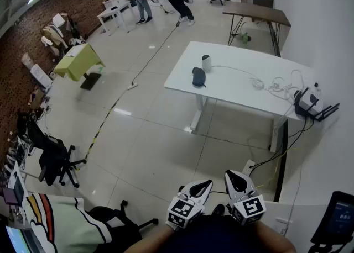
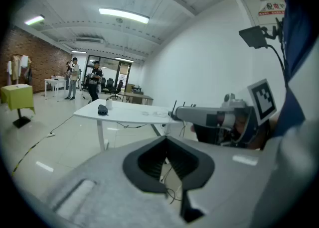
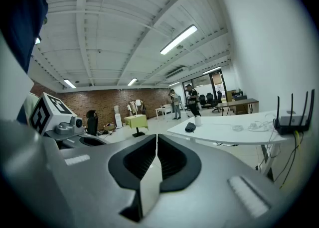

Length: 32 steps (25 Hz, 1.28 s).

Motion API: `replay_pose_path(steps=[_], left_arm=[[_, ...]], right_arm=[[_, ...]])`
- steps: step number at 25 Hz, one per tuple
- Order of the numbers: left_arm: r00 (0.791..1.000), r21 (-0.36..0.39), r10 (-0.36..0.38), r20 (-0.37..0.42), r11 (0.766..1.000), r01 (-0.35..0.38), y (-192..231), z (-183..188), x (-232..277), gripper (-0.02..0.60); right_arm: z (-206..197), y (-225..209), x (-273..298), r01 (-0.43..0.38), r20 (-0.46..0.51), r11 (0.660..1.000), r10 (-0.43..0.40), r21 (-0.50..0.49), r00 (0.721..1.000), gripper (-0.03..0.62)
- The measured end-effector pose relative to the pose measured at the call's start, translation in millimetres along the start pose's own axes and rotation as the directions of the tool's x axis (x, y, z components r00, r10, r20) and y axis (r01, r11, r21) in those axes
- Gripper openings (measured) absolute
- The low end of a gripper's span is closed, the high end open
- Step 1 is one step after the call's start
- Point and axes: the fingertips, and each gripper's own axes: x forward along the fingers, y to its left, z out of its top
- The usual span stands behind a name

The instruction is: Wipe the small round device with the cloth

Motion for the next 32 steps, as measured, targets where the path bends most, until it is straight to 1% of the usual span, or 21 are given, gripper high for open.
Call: replay_pose_path(steps=[2, 5, 8, 11, 14, 16, 17, 21, 26, 32], left_arm=[[1.000, 0.004, -0.001, 0.031, 1.000, 0.001, 11, 7, 0, 0.002], [0.997, -0.011, 0.005, 0.071, 1.000, -0.004, 34, 15, 0, 0.002], [0.995, -0.016, -0.009, 0.097, 1.000, 0.011, 61, 24, 3, 0.002], [0.992, -0.009, -0.035, 0.125, 0.999, 0.036, 89, 40, 6, 0.002], [0.987, -0.017, -0.050, 0.150, 0.998, 0.053, 117, 60, 5, 0.002], [0.985, -0.029, -0.059, 0.165, 0.998, 0.065, 135, 66, 3, 0.003], [0.983, -0.036, -0.063, 0.170, 0.997, 0.070, 143, 67, 1, 0.002], [0.982, -0.077, -0.060, 0.180, 0.994, 0.075, 177, 64, -8, 0.002], [0.983, -0.123, -0.030, 0.183, 0.991, 0.054, 210, 57, -14, 0.002], [0.982, -0.165, -0.003, 0.188, 0.986, 0.034, 236, 55, -16, 0.002]], right_arm=[[-4, -3, 11, 0.009, -0.012, 0.999, -0.008, 0.031, 1.000, 0.018], [-7, -6, 30, 0.029, -0.031, 0.999, -0.027, 0.044, 0.999, 0.018], [-2, -8, 52, 0.055, -0.045, 0.998, -0.053, 0.026, 0.998, 0.018], [14, -6, 81, 0.082, -0.030, 0.996, -0.081, 0.020, 0.996, 0.018], [15, -3, 107, 0.094, -0.040, 0.995, -0.093, 0.015, 0.995, 0.018], [19, 2, 124, 0.109, -0.045, 0.994, -0.108, 0.022, 0.993, 0.018], [18, 5, 131, 0.112, -0.052, 0.994, -0.112, 0.009, 0.992, 0.018], [14, 21, 163, 0.092, -0.090, 0.995, -0.095, -0.043, 0.991, 0.018], [11, 41, 192, 0.047, -0.159, 0.997, -0.055, -0.053, 0.986, 0.018], [9, 51, 216, 0.018, -0.188, 0.998, -0.029, -0.064, 0.982, 0.018]])
